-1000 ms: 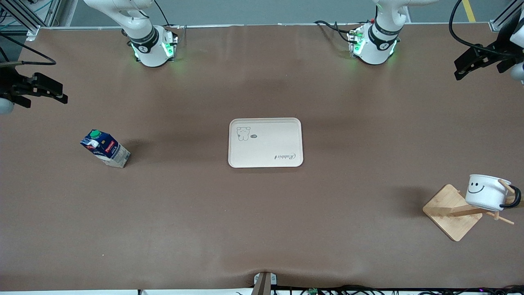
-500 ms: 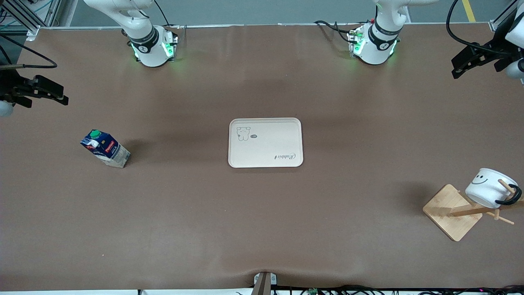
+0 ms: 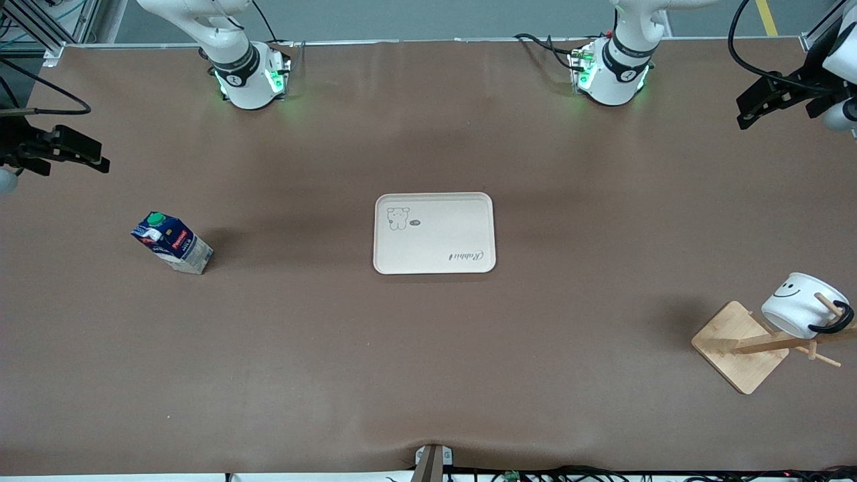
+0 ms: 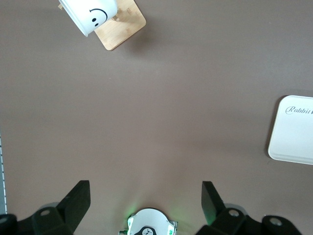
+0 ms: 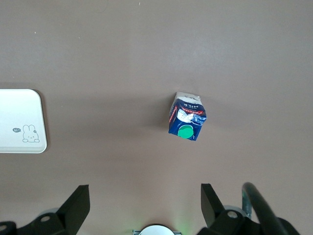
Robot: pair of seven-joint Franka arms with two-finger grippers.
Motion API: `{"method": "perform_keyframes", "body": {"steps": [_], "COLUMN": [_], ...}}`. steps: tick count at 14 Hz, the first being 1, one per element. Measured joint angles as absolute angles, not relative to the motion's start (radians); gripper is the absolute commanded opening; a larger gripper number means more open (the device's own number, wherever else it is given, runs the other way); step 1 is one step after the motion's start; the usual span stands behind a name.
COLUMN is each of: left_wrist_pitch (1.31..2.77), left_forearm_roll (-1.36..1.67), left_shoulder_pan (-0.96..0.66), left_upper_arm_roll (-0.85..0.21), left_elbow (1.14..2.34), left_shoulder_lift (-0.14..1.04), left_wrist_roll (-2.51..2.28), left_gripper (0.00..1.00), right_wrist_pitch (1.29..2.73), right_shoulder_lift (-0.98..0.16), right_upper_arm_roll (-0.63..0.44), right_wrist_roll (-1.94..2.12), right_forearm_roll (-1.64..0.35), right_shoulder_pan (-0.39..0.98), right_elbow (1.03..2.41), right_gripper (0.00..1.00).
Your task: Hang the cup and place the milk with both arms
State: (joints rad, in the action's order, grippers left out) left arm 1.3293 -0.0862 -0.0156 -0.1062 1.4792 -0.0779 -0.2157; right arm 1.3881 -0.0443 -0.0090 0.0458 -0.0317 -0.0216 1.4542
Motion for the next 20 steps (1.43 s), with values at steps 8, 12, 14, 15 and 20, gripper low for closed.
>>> {"method": "perform_keyframes", "body": {"steps": [8, 12, 14, 15, 20], "left_wrist_pitch": [1.417, 1.42, 1.421, 1.421, 1.421], "left_forearm_roll": [-0.048, -0.023, -0.021, -0.021, -0.021], "left_shoulder_pan": [-0.014, -0.011, -0.011, -0.011, -0.008], "left_upper_arm_roll": [-0.101, -0.095, -0.095, -0.094, -0.093], "left_elbow": [1.535, 1.537, 1.538, 1.539, 1.547], "left_shoulder_lift": [-0.078, -0.073, -0.072, -0.072, -0.072], "left_wrist_roll": [-0.195, -0.157, -0.157, -0.157, -0.157], "left_gripper": [1.0, 1.0, 1.0, 1.0, 1.0], "right_wrist_pitch": [1.388, 1.388, 1.389, 1.389, 1.389], "right_shoulder_lift": [-0.044, -0.044, -0.044, -0.044, -0.044], "right_upper_arm_roll": [-0.008, -0.008, -0.009, -0.009, -0.01], "right_wrist_roll": [0.046, 0.045, 0.045, 0.045, 0.045], "right_forearm_roll": [-0.032, -0.032, -0.032, -0.032, -0.032], "right_shoulder_pan": [-0.022, -0.022, -0.022, -0.022, -0.023], "right_elbow": [1.454, 1.454, 1.454, 1.454, 1.454], "right_gripper": [1.0, 1.0, 1.0, 1.0, 1.0]}}
